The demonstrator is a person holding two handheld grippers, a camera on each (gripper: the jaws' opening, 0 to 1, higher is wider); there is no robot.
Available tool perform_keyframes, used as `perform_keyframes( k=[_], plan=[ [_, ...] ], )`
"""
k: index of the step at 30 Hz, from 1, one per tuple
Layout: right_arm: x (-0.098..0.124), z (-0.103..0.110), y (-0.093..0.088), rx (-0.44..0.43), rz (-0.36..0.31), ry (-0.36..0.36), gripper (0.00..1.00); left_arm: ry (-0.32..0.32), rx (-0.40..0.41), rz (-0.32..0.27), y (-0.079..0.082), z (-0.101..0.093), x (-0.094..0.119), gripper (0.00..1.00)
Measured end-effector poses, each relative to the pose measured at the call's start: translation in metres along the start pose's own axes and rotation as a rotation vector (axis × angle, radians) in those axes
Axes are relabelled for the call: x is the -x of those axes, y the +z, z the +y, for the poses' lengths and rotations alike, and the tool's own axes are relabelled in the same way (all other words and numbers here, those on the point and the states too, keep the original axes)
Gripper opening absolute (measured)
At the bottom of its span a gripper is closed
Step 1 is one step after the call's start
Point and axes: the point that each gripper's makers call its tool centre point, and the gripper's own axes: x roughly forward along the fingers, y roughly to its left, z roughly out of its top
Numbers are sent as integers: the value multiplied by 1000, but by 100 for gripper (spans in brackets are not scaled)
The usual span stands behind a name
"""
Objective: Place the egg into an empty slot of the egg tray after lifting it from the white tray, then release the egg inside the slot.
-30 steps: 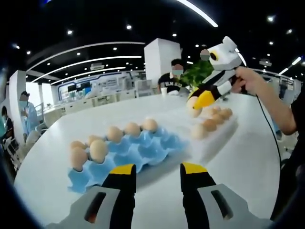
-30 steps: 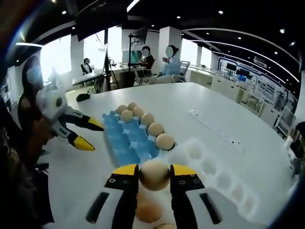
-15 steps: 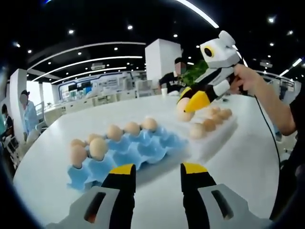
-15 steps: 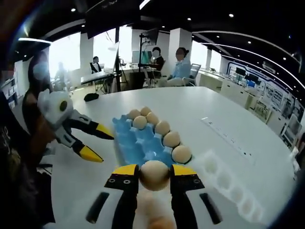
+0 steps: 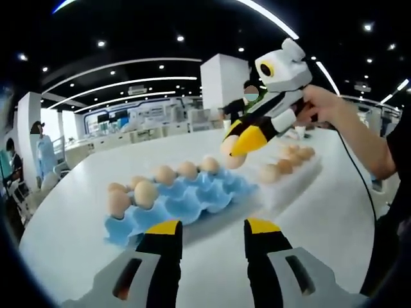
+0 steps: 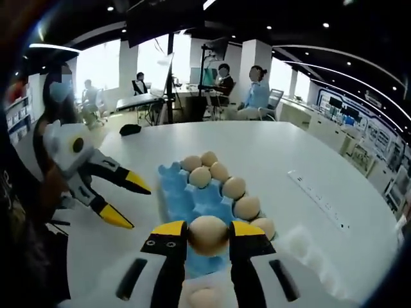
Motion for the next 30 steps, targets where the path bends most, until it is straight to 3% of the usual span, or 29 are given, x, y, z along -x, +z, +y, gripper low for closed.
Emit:
perform_keyframes(
  k=[15, 30],
  plan=[
    [-38, 21, 13, 40, 31, 23, 27, 32, 18, 3, -7, 9, 12, 39],
    [-69, 20, 22, 51, 56, 49, 27, 53, 36, 5, -14, 11, 21, 40]
  ],
)
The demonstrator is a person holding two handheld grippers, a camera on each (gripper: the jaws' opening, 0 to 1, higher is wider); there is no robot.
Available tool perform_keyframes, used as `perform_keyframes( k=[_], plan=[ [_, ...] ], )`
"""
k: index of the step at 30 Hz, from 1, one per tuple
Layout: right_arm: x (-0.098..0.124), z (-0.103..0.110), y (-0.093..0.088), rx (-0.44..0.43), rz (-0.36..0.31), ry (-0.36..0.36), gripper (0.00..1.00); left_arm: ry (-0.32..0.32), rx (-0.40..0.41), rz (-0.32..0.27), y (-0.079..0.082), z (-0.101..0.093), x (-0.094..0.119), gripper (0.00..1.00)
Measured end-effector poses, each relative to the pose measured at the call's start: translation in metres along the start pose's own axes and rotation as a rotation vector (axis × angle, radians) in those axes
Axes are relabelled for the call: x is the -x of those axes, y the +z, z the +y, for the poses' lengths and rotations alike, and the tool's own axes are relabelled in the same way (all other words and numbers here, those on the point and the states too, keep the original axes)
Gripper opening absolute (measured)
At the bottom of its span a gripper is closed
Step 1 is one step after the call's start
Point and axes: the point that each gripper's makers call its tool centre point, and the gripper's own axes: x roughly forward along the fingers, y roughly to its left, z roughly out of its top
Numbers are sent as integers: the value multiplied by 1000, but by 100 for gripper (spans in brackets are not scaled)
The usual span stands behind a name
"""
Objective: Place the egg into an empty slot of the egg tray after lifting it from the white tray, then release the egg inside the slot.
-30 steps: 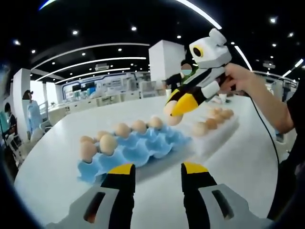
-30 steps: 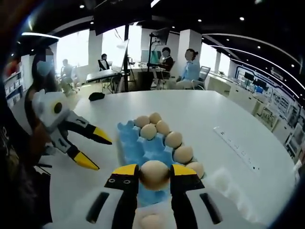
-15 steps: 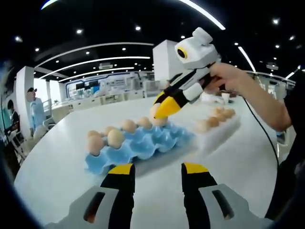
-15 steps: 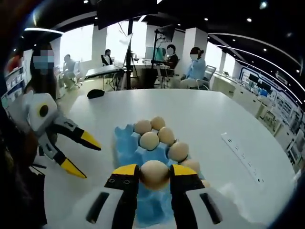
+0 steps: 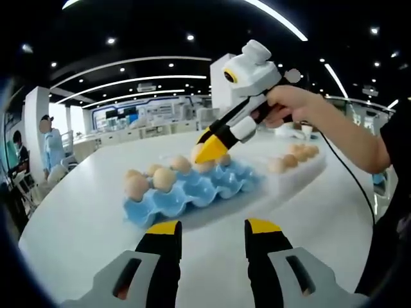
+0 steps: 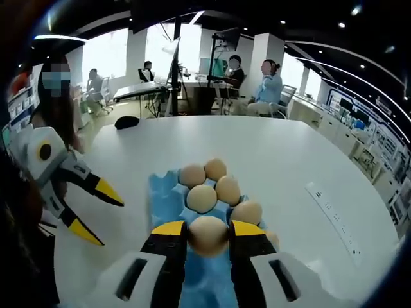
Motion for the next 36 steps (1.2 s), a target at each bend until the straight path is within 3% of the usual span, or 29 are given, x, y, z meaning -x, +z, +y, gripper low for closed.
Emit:
perform_keyframes(
  k=[11, 26, 32, 36],
  plan=[
    [-16, -3, 2, 3, 30, 21, 27, 26, 16, -12, 1, 11, 6, 40],
    [-30, -13, -14, -28, 72, 27, 28, 34, 26, -15, 1, 12, 8, 40],
    [-26, -12, -14, -29, 57, 45, 27, 31, 25, -15, 2, 9, 8, 40],
    [-18, -12, -8, -50, 14, 55, 28, 28, 21, -13, 2, 6, 7, 40]
  ],
)
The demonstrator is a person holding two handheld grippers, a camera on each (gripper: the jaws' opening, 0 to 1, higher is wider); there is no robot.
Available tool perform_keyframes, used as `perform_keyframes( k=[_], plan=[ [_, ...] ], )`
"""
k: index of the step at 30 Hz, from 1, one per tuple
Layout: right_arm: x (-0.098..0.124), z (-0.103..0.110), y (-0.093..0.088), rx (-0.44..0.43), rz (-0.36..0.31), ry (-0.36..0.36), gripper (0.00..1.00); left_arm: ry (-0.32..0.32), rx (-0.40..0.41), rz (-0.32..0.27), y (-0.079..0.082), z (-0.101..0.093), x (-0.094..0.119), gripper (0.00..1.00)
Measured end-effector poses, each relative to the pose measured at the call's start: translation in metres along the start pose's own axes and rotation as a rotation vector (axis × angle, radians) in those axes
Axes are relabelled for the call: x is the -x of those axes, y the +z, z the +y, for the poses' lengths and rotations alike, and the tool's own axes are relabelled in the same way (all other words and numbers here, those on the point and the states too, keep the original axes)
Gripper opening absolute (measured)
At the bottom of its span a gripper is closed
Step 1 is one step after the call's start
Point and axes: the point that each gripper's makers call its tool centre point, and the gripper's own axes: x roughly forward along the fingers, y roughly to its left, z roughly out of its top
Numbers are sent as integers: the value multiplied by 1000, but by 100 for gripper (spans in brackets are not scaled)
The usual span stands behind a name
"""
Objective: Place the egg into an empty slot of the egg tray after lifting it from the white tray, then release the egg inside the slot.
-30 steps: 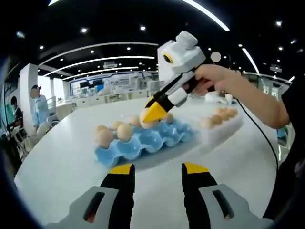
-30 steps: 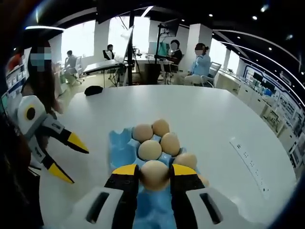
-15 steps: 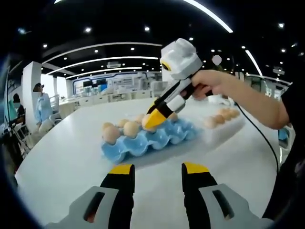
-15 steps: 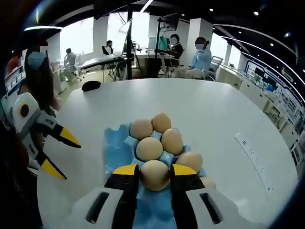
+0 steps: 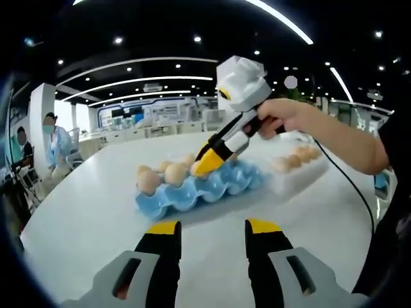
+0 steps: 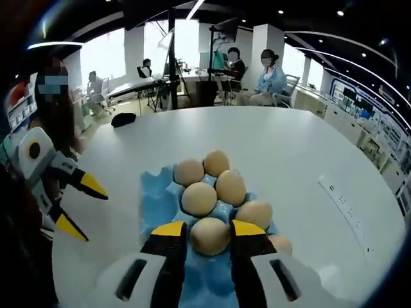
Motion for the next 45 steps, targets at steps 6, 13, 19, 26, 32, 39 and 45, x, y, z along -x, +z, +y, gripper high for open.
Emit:
perform_keyframes(
  k=[6, 13, 19, 26, 32, 39, 45],
  plan=[
    [15, -1, -5, 22, -9, -12, 31, -14, -5, -4, 4, -7, -3, 43],
    [38, 0, -16, 43, -7, -27, 36, -30, -19, -8, 7, -10, -6, 51],
    [55, -3, -22, 56, -13, -33, 38, -45, -32, -4, 9, -19, -11, 57],
    [74, 0, -34, 65, -12, -40, 38, -71, -43, -5, 9, -34, -15, 60],
    [87, 0, -50, 52, -1, -65, 39, -91, -47, 2, 8, -43, -18, 62],
    [106, -8, -64, 32, -1, -101, 39, -113, -60, 7, 8, -51, -21, 64],
    [120, -12, -75, 27, 11, -125, 39, -136, -66, 9, 8, -62, -26, 64]
  ],
)
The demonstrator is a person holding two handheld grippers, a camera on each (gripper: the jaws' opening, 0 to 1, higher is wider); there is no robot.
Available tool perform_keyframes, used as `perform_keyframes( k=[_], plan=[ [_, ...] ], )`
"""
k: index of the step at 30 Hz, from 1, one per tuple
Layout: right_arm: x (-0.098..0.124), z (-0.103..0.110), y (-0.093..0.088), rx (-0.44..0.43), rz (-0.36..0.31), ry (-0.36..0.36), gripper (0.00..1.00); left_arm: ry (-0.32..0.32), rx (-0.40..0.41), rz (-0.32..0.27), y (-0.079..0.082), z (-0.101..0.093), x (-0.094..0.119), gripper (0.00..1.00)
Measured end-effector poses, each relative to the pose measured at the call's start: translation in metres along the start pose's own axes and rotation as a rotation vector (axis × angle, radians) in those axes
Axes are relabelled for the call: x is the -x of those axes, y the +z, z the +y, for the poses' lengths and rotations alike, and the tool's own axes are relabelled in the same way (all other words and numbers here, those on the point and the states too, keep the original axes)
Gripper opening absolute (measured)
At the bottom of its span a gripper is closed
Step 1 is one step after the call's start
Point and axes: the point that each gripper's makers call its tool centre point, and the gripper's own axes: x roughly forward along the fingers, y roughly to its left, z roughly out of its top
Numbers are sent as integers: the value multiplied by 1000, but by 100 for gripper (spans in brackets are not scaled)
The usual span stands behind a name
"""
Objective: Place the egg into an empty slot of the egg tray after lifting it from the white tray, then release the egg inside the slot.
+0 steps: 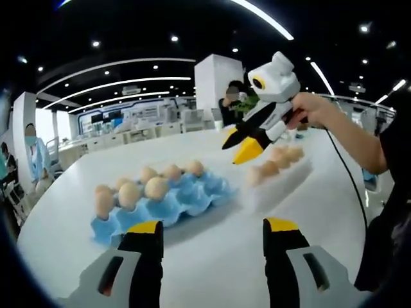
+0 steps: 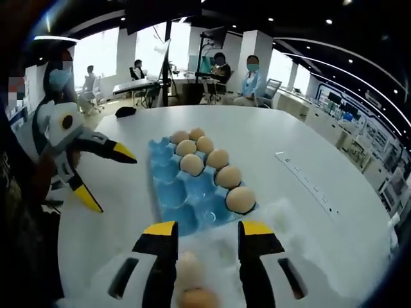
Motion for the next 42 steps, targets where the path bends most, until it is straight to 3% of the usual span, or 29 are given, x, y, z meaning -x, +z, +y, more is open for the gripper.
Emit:
perform_keyframes(
  k=[10, 42],
  plan=[
    [19, -16, -26, -34, 31, -46, 39, -35, -5, 5, 2, -6, -8, 64],
    [61, -44, -71, -113, 75, -152, 39, -73, -37, 26, 8, -17, -22, 66]
  ],
)
